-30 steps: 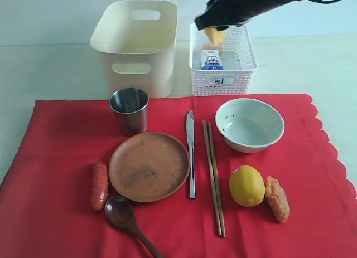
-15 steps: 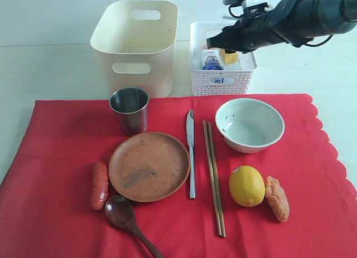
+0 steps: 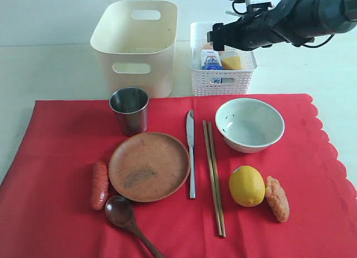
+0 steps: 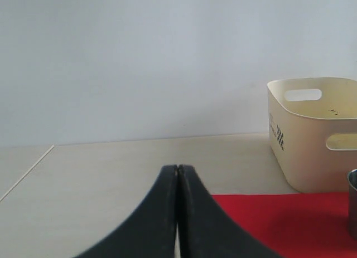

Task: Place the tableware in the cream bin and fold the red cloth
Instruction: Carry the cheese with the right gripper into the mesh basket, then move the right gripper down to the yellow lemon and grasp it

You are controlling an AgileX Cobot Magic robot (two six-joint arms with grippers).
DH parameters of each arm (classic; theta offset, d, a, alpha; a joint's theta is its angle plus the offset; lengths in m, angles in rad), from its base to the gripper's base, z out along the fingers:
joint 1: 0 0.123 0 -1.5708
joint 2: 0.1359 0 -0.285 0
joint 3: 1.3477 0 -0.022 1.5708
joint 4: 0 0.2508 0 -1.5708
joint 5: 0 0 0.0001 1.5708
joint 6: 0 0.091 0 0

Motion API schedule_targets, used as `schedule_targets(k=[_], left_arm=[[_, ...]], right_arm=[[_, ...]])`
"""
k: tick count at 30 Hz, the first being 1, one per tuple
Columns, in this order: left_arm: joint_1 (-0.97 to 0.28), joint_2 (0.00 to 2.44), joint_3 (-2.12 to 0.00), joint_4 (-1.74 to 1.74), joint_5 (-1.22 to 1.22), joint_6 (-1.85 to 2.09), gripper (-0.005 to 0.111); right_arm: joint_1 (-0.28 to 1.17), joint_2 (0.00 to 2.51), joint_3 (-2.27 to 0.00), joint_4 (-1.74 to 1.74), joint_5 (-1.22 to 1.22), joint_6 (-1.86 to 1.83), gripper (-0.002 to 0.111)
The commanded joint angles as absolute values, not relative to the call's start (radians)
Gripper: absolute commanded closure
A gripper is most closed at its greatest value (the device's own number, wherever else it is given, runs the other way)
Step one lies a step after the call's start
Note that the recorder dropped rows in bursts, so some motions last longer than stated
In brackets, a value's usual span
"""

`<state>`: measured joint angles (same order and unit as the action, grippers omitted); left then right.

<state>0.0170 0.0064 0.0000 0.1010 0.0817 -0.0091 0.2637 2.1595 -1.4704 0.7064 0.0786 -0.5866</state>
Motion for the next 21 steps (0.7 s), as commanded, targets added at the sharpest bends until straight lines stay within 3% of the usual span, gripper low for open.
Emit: schedule_targets(k=[1,3,11,21], left_arm=[[0.018,0.000,0.000,0.103,0.083,-0.012,0.107],[0.018,0.000,0.000,0.103,0.083,-0.012,0.107],[0.018,0.000,0.000,0.103,0.083,-0.012,0.107],[0.018,0.000,0.000,0.103,0.083,-0.012,0.107]], right_arm=[[0.264,2.068,-1.472,0.696,0.198,-0.619,0.027],[0.264,2.014,-1.472,0.696,0.259,-0.619,0.038],[0.264,1.764,-1.456,0.688,0.579,-0.619,0.105],[0.366,1.378,-0.902,0.713,0.408,-0.624,0.108]])
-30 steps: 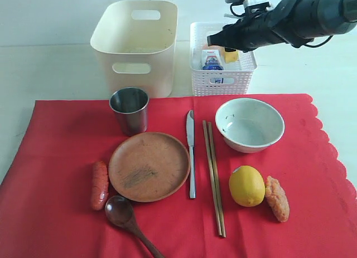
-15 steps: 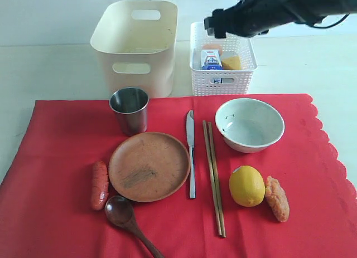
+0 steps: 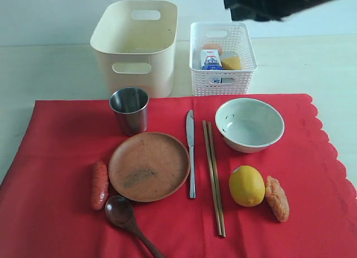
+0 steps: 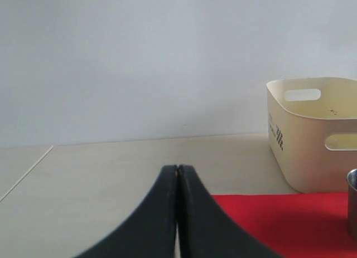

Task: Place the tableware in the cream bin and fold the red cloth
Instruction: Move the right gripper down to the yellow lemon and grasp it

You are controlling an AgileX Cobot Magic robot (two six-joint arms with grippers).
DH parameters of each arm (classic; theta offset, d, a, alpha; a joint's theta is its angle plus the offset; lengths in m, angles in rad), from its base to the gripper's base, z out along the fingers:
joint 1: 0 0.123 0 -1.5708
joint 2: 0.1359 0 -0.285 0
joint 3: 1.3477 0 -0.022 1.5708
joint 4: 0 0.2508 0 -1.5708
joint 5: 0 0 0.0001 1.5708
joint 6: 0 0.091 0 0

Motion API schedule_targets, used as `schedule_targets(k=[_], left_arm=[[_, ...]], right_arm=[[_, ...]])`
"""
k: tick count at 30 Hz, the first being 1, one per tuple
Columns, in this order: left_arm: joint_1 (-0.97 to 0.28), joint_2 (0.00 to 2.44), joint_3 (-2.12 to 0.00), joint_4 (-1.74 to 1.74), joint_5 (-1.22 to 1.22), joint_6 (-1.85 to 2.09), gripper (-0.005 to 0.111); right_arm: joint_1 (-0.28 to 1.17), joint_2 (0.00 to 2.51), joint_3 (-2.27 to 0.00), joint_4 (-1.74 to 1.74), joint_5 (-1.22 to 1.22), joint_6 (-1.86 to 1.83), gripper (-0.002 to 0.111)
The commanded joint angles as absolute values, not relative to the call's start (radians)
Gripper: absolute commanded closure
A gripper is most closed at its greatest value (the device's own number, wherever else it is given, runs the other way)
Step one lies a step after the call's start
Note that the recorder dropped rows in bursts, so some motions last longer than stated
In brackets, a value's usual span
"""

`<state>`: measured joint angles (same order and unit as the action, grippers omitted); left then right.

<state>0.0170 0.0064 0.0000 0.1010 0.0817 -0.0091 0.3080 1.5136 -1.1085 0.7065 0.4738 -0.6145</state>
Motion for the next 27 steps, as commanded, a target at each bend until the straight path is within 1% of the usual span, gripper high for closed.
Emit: schedule_targets(k=[1,7,9,10,12,15,18,20,21,27], left_arm=[[0.018,0.000,0.000,0.103,0.083,-0.012,0.107],[0.018,0.000,0.000,0.103,0.083,-0.012,0.107],[0.018,0.000,0.000,0.103,0.083,-0.012,0.107],[0.018,0.000,0.000,0.103,0.083,-0.012,0.107],[0.018,0.000,0.000,0.103,0.083,-0.012,0.107],[0.018,0.000,0.000,0.103,0.083,-0.012,0.107],[0.018,0.000,0.000,0.103,0.083,-0.012,0.107],[0.018,0.000,0.000,0.103,0.083,-0.012,0.107],[0.018,0.000,0.000,0.103,0.083,-0.012,0.107],[0.018,0.000,0.000,0.103,0.083,-0.012,0.107]], right_arm=[[0.389,1.340,-0.835,0.726,0.393,-0.619,0.108],[0.523,1.195,-0.535,0.792,0.298,-0.617,0.108],[0.548,1.184,-0.482,0.792,0.285,-0.586,0.104],[0.556,1.184,-0.460,0.792,0.274,-0.569,0.100],[0.564,1.188,-0.427,0.785,0.256,-0.568,0.089],[0.564,1.212,-0.395,0.783,0.192,-0.568,0.062],[0.564,1.241,-0.393,0.783,0.159,-0.589,0.042],[0.564,1.263,-0.393,0.783,0.146,-0.605,0.035],[0.564,1.277,-0.393,0.781,0.142,-0.609,0.033],[0.564,1.388,-0.393,0.781,0.070,-0.648,0.032]])
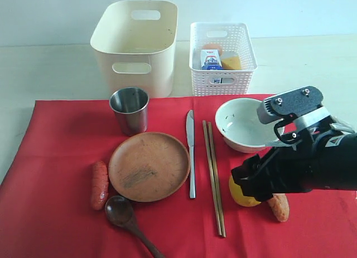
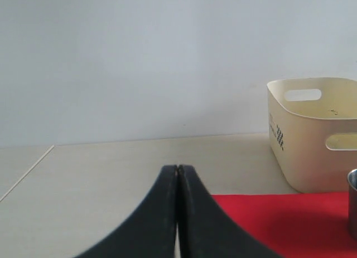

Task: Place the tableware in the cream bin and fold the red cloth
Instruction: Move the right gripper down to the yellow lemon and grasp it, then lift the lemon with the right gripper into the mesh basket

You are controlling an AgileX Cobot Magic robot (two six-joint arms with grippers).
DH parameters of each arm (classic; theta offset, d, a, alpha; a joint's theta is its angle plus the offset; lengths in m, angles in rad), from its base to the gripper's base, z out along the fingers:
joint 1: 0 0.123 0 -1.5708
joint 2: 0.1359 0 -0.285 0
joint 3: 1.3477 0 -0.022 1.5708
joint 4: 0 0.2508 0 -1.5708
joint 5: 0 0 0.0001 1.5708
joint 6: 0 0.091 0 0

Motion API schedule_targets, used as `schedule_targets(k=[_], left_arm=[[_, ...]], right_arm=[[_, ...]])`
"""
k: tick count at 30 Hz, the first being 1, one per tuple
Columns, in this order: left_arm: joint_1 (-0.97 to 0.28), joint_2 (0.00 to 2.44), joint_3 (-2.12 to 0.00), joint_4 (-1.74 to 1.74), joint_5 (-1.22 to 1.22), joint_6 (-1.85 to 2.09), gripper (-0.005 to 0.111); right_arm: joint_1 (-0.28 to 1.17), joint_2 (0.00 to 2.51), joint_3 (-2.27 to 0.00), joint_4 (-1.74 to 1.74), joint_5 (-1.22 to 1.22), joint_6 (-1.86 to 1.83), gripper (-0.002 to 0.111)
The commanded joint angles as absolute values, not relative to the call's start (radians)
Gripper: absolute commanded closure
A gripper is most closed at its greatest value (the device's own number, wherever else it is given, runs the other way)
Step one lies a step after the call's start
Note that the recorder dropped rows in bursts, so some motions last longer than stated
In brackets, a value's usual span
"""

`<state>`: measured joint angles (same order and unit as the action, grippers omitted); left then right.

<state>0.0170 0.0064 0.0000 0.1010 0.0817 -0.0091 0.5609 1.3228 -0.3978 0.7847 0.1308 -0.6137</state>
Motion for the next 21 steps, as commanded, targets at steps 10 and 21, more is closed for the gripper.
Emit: schedule_targets(k=[10,21], left_arm=[[0.018,0.000,0.000,0.103,0.083,-0.012,0.107],[0.018,0.000,0.000,0.103,0.083,-0.012,0.107]], right_arm=[[0.564,1.594,-0.470,0.783,0.055,-0.653,0.032],[0.564,1.634,-0.487,0.781,0.062,-0.681,0.072]])
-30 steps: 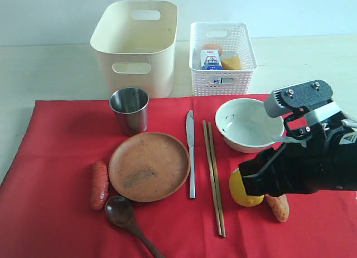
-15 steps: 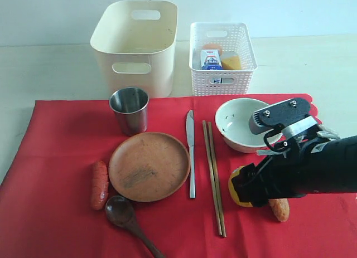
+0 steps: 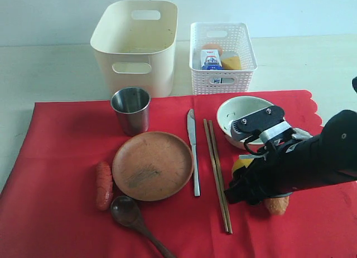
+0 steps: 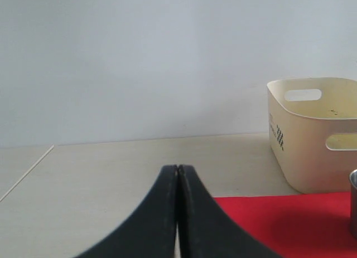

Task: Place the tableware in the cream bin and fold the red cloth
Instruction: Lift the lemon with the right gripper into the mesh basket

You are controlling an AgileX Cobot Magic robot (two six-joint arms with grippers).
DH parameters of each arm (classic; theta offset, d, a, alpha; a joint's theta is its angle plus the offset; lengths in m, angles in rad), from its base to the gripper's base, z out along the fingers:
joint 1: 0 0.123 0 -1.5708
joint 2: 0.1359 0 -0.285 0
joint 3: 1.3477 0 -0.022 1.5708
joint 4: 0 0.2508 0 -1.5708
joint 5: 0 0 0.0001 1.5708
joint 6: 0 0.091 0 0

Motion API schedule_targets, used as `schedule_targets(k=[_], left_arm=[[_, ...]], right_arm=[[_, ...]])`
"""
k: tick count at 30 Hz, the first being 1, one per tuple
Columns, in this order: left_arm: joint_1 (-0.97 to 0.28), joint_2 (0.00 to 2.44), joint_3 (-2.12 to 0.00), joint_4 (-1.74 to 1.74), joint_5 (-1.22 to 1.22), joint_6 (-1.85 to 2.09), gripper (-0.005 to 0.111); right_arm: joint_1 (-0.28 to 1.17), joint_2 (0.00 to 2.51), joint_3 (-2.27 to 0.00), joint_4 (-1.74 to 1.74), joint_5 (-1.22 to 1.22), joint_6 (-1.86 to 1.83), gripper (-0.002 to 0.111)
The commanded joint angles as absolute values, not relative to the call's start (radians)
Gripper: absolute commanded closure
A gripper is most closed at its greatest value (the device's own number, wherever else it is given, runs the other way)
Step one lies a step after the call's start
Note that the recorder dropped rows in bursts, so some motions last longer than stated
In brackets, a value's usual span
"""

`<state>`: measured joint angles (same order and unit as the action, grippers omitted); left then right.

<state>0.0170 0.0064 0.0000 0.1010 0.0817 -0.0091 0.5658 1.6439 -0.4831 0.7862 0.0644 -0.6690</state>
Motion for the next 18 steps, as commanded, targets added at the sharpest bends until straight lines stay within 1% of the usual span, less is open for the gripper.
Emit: schedule_targets(k=[1,2,5,8,13,18], left_arm=[[0.018,0.000,0.000,0.103,0.083,-0.012,0.107],[0.018,0.000,0.000,0.103,0.083,-0.012,0.107],[0.018,0.000,0.000,0.103,0.083,-0.012,0.107],[0.018,0.000,0.000,0.103,0.083,-0.012,0.107],[0.018,0.000,0.000,0.103,0.083,-0.012,0.107],[0.018,0.000,0.000,0.103,0.083,-0.012,0.107]], right_arm=[[0.564,1.625,-0.487,0.781,0.062,-0.681,0.079],[0.564,1.616,-0.487,0.781,0.062,-0.681,0.085],[0.564,1.578,-0.487,0.787,0.074,-0.681,0.098],[0.564,1.526,-0.487,0.815,0.101,-0.681,0.108],[0.564,1.419,-0.487,0.824,0.080,-0.677,0.108],[0.564,1.351,-0.497,0.926,-0.062,-0.668,0.108]])
